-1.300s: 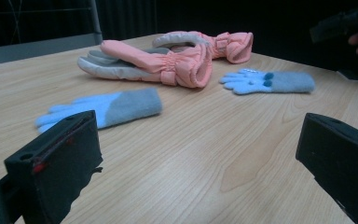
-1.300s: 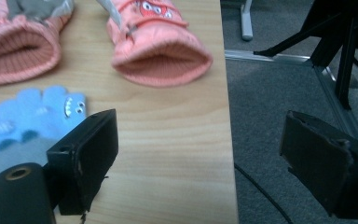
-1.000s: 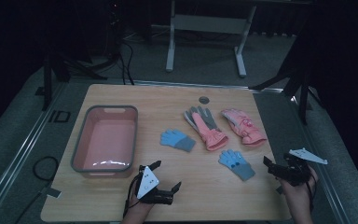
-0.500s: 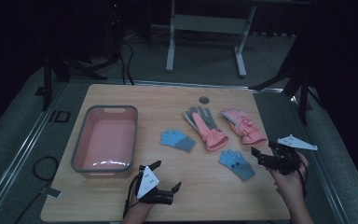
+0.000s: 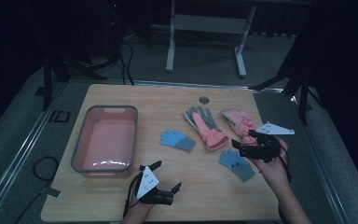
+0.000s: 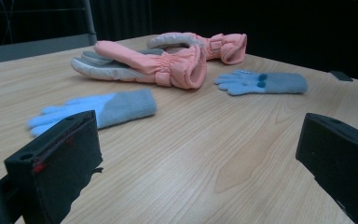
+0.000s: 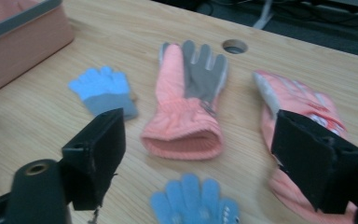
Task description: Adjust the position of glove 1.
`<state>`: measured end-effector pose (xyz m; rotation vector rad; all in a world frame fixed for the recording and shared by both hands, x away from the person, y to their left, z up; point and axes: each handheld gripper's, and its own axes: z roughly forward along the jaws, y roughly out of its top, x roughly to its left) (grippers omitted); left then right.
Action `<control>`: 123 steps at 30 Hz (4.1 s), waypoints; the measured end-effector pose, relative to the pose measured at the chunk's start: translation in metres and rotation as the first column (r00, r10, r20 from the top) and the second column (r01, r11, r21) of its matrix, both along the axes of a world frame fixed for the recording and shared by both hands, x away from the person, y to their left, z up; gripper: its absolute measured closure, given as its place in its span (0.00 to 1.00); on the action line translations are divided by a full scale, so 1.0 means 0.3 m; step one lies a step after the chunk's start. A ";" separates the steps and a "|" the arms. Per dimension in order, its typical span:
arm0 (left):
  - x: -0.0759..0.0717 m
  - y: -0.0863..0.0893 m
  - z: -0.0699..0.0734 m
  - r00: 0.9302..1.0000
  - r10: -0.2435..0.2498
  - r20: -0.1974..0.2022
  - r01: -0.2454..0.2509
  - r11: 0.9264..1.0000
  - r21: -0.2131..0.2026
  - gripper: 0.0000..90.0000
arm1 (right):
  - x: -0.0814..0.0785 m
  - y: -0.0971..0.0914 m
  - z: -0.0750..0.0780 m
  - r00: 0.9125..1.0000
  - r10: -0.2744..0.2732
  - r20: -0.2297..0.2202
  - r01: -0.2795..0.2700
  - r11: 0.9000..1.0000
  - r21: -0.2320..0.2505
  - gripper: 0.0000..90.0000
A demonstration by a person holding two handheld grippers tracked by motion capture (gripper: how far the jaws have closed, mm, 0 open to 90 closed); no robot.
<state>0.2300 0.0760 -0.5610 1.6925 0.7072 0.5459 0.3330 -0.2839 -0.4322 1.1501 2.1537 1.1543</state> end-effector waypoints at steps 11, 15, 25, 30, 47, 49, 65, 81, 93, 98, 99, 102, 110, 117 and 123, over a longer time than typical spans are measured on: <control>-0.003 -0.003 0.000 1.000 -0.010 0.005 0.010 1.000 0.004 0.00 | 0.086 0.116 -0.027 0.994 0.105 -0.023 -0.105 0.994 -0.021 0.31; -0.002 -0.004 0.000 1.000 -0.014 0.004 0.014 1.000 0.005 0.00 | 0.111 0.142 -0.034 0.992 0.125 -0.033 -0.126 0.992 -0.027 0.34; -0.001 -0.003 0.000 1.000 -0.018 0.001 0.018 1.000 0.002 0.00 | 0.173 0.240 -0.069 0.966 0.250 -0.069 -0.253 0.967 -0.037 0.39; 0.000 -0.001 0.000 1.000 -0.017 -0.001 0.017 1.000 -0.001 0.00 | 0.207 0.310 -0.102 0.950 0.305 -0.074 -0.308 0.950 -0.047 0.53; 0.001 0.000 0.000 1.000 -0.025 -0.005 0.025 1.000 -0.005 0.00 | 0.308 0.552 -0.252 0.895 0.407 -0.186 -0.433 0.891 -0.135 0.70; 0.001 0.001 0.000 1.000 -0.026 -0.005 0.026 1.000 -0.005 0.00 | 0.321 0.571 -0.272 0.889 0.408 -0.206 -0.440 0.886 -0.144 0.70; 0.000 0.001 0.000 1.000 -0.027 -0.005 0.027 1.000 -0.009 0.00 | 0.356 0.596 -0.363 0.892 0.362 -0.271 -0.416 0.892 -0.176 0.92; -0.002 0.005 -0.001 1.000 -0.013 -0.003 0.013 1.000 -0.025 0.00 | 0.074 0.497 -0.142 0.986 0.033 -0.161 -0.029 0.999 0.028 0.98; -0.003 0.004 -0.001 1.000 -0.009 0.002 0.009 1.000 -0.021 0.00 | -0.123 0.413 -0.235 0.947 -0.230 -0.226 0.262 0.957 0.125 0.98; -0.005 0.000 -0.001 1.000 -0.018 0.008 0.018 1.000 -0.017 0.00 | -0.144 0.402 -0.290 0.918 -0.318 -0.238 0.353 0.928 0.122 0.98; -0.006 0.000 -0.001 1.000 -0.019 0.009 0.019 1.000 -0.016 0.00 | -0.140 0.400 -0.308 0.915 -0.318 -0.248 0.355 0.928 0.117 0.98; -0.005 -0.001 -0.001 1.000 -0.023 0.007 0.023 1.000 -0.015 0.00 | -0.116 0.398 -0.389 0.888 -0.318 -0.331 0.369 0.924 0.102 0.97; -0.003 -0.002 -0.001 1.000 -0.027 0.004 0.027 1.000 -0.014 0.00 | -0.116 0.390 -0.382 0.905 -0.284 -0.315 0.336 0.934 0.125 0.85; -0.004 -0.002 -0.001 0.999 -0.032 0.005 0.032 0.999 -0.018 0.00 | -0.098 0.325 -0.277 0.982 -0.149 -0.119 0.156 0.986 0.055 0.79; 0.000 -0.001 -0.001 1.000 -0.031 -0.003 0.031 0.999 -0.017 0.00 | -0.052 0.267 -0.268 0.974 0.213 -0.070 -0.216 0.976 -0.039 0.79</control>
